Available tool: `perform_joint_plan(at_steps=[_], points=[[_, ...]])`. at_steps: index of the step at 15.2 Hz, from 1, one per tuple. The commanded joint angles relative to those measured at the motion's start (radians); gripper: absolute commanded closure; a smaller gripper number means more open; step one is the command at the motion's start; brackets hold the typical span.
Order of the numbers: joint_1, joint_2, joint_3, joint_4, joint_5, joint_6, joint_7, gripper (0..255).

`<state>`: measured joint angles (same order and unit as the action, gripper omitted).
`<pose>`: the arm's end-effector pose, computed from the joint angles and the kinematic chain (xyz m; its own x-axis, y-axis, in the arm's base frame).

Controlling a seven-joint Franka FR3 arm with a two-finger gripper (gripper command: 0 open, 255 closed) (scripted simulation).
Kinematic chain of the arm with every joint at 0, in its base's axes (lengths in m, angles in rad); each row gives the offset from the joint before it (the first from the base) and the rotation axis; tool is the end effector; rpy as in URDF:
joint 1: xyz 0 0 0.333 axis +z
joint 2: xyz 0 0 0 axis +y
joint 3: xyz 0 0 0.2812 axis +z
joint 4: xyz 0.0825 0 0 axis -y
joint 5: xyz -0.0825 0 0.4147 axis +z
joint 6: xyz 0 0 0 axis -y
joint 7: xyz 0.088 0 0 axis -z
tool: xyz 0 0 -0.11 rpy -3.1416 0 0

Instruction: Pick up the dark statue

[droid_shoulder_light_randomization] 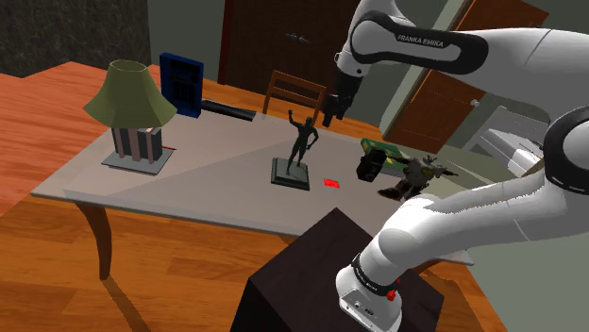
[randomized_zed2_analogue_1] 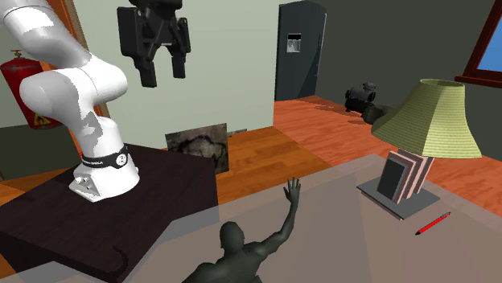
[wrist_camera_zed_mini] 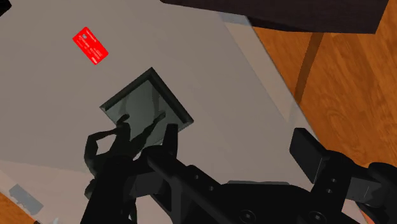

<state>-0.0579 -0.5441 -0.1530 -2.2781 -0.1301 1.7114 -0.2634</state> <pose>0.4214 -0.1081 0.5154 0.9948 0.0944 -0.0393 0.0960 -0.9946 0.0404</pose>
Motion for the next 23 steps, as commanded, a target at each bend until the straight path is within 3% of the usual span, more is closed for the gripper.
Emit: perform_joint_plan(at_steps=[1,9,19,23], points=[[-0.002,0.072,-0.033,0.040,0.003,0.034,-0.040,0],[-0.010,0.371,-0.153,0.232,0.073,0.132,-0.216,0],[-0.088,0.800,-0.218,0.611,0.267,0.126,-0.444,0],[-0.095,0.825,-0.215,0.600,0.278,0.160,-0.455,0]])
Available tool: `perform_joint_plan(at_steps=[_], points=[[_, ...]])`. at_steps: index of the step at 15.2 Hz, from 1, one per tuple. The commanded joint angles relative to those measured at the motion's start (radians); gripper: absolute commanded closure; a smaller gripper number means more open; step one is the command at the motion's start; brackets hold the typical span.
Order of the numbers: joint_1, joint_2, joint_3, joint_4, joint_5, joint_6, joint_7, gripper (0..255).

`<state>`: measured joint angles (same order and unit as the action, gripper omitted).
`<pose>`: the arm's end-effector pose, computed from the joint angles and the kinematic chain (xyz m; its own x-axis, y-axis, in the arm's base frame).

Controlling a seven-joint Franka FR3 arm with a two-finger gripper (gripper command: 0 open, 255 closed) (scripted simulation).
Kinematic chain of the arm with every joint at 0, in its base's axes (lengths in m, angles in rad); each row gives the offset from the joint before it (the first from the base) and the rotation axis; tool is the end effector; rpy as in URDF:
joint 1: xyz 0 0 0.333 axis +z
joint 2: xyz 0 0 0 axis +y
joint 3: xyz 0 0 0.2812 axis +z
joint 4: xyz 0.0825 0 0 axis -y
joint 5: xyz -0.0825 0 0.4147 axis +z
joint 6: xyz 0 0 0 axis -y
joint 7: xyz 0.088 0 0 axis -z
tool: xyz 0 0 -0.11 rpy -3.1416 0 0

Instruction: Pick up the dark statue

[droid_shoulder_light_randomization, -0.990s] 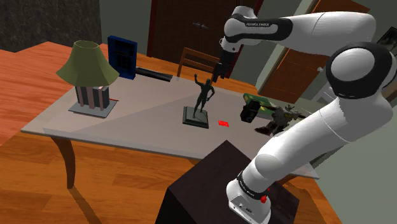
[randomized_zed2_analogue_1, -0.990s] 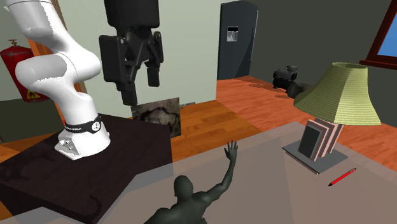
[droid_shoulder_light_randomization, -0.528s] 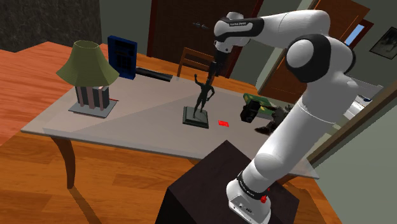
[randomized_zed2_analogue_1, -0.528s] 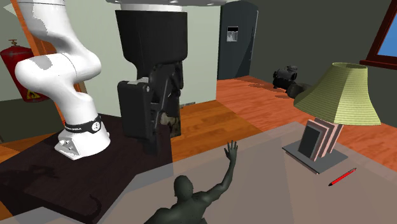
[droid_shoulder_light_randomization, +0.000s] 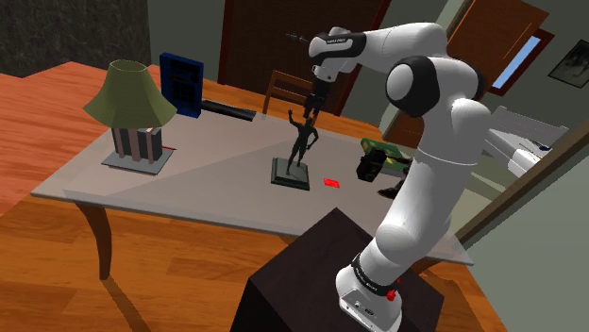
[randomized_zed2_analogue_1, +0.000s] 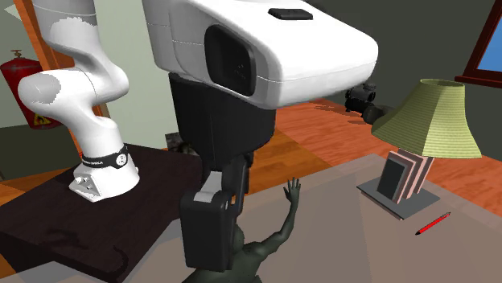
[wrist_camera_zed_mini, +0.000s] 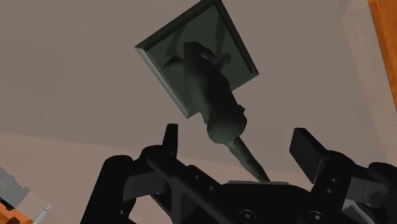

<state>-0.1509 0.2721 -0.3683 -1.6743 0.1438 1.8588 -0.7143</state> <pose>0.5756 -0.2989 0.3997 0.9869 0.1588 -0.0270 0.1565 -0.9849 -0.0735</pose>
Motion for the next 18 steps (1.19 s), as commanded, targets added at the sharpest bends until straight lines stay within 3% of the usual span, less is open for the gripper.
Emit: perform_joint_plan(at_steps=[1,6,7,18], points=[[-0.002,0.012,0.001,-0.013,0.006,0.025,-0.005,0],[-0.002,0.025,0.004,-0.045,0.012,0.068,-0.011,0],[-0.002,0.025,0.004,-0.046,0.012,0.069,-0.011,255],[-0.002,0.017,0.002,-0.028,0.008,0.044,-0.008,255]])
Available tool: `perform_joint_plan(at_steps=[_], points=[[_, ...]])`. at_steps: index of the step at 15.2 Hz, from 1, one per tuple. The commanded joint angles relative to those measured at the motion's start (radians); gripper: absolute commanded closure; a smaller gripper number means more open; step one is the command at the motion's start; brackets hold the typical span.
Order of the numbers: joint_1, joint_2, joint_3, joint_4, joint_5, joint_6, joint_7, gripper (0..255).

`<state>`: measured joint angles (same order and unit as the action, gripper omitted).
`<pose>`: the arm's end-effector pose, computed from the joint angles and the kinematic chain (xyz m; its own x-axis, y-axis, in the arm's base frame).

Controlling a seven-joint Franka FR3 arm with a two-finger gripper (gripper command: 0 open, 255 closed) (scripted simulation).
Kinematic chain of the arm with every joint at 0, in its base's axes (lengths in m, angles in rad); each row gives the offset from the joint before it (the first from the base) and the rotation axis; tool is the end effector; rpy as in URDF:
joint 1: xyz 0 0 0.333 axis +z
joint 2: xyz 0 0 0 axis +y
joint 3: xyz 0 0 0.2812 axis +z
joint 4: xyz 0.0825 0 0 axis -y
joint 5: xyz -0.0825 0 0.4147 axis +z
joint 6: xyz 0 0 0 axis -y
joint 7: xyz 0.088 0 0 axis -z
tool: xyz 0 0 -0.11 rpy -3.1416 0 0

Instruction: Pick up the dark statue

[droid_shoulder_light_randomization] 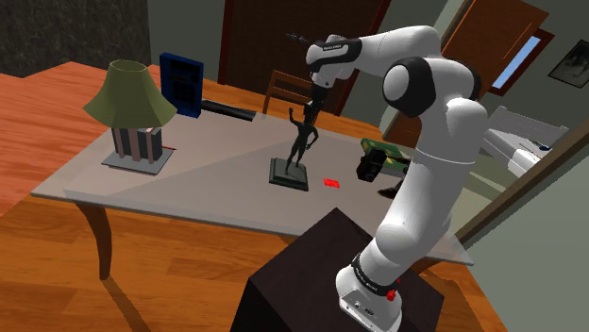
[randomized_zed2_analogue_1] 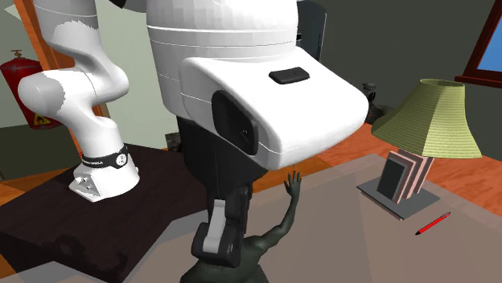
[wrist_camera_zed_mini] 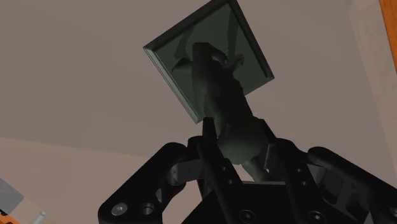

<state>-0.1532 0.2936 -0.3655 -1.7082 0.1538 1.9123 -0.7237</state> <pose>0.5759 -0.2999 0.3739 0.9868 0.1594 -0.0269 0.1571 -0.9848 -0.0737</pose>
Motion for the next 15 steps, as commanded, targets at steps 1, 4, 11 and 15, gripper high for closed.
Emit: perform_joint_plan(at_steps=[1,4,11,15], points=[[0.000,-0.007,-0.001,0.015,-0.003,-0.022,0.003,255],[0.000,-0.016,-0.003,0.044,-0.008,-0.059,0.007,255],[-0.002,-0.029,-0.006,0.121,-0.015,-0.147,0.016,255],[-0.003,-0.031,-0.006,0.148,-0.017,-0.176,0.018,255]])
